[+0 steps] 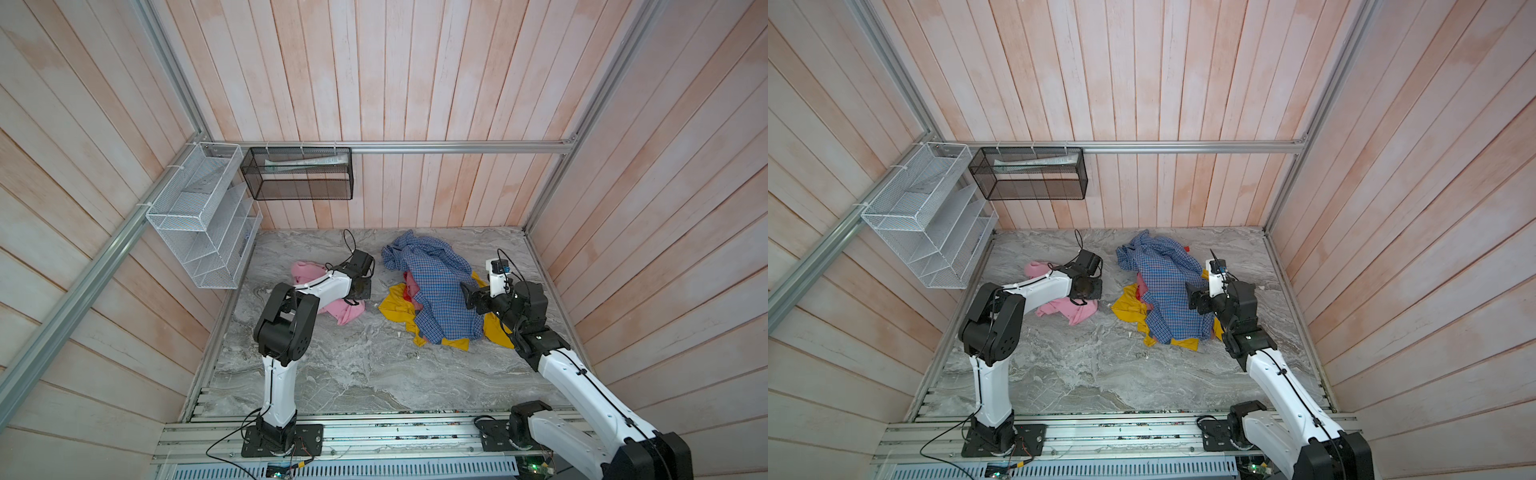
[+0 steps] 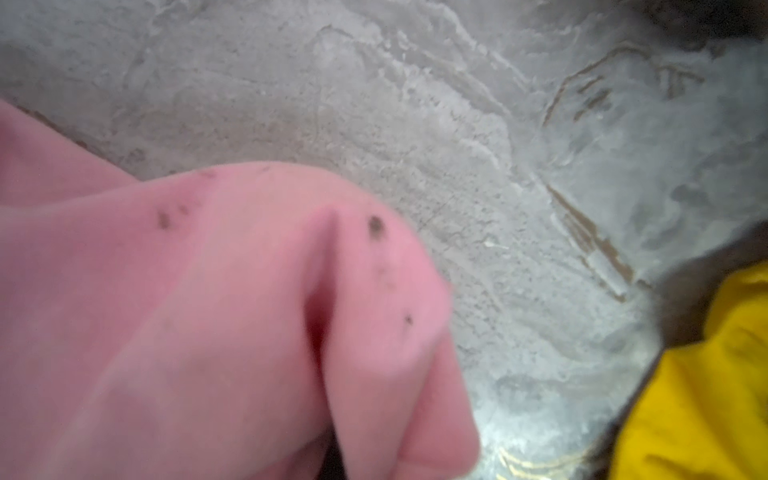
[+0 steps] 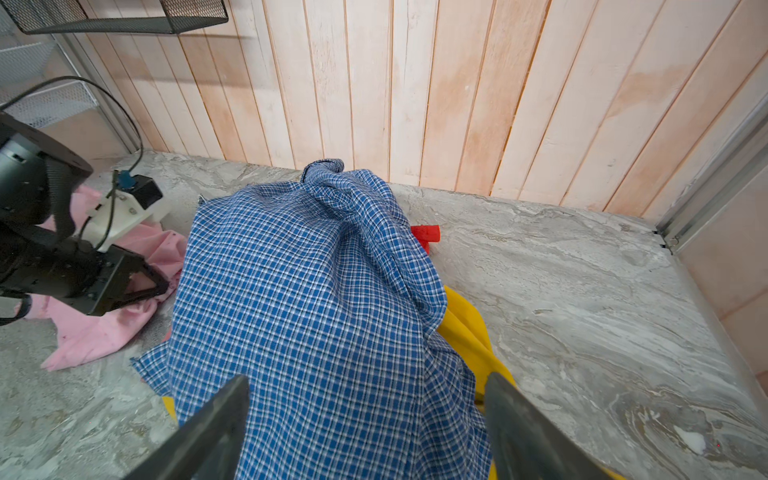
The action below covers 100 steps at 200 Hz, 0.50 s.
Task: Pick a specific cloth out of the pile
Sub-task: 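Lift the pink shirt with the left gripper near the wire baskets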
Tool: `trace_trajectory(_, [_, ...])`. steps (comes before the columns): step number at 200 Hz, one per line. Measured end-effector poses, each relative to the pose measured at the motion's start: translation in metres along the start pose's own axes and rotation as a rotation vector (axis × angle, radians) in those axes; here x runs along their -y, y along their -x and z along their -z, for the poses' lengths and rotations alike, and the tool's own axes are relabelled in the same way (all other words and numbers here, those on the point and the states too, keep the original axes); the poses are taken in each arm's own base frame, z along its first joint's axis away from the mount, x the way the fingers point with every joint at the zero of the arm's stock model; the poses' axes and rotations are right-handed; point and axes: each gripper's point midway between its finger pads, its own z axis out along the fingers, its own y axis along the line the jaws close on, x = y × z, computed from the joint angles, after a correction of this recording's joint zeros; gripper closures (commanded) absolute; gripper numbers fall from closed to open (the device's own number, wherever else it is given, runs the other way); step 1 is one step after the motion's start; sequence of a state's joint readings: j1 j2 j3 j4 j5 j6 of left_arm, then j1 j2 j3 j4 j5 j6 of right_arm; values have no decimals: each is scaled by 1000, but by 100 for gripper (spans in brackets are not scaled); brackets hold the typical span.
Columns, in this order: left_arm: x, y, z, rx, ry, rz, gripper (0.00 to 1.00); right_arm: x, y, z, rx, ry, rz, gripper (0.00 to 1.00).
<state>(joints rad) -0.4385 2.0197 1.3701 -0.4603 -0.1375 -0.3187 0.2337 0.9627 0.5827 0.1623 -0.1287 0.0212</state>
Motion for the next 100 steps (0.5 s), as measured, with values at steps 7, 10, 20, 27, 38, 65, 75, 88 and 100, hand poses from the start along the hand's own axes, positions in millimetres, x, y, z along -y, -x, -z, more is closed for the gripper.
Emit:
trace_trajectory(7, [-1,-1,1,0,-3,2,100,1,1,0,2,-4,0,12])
trace_trajectory(10, [-1,-2,2,0,-4,2,100,1,1,1,4,-5,0,11])
trace_trajectory(20, [-1,-1,3,2,-9,3,100,1,2,1,7,-9,-1,11])
trace_trajectory(27, [0,0,5,5,-15,3,100,2,2,1,8,-9,-3,11])
trace_trajectory(38, [1,2,9,11,-29,9,100,2,2,1,8,-9,-6,11])
trace_trajectory(65, [0,20,39,81,-110,74,100,1,2,1,9,-8,-15,11])
trace_trajectory(75, [-6,35,61,140,-144,103,100,1,3,1,10,-8,-18,11])
trace_trajectory(88, [-12,60,92,234,-179,132,100,1,4,1,16,-6,-22,11])
trace_trajectory(100, [-17,82,120,309,-203,147,100,1,6,1,24,-4,-26,11])
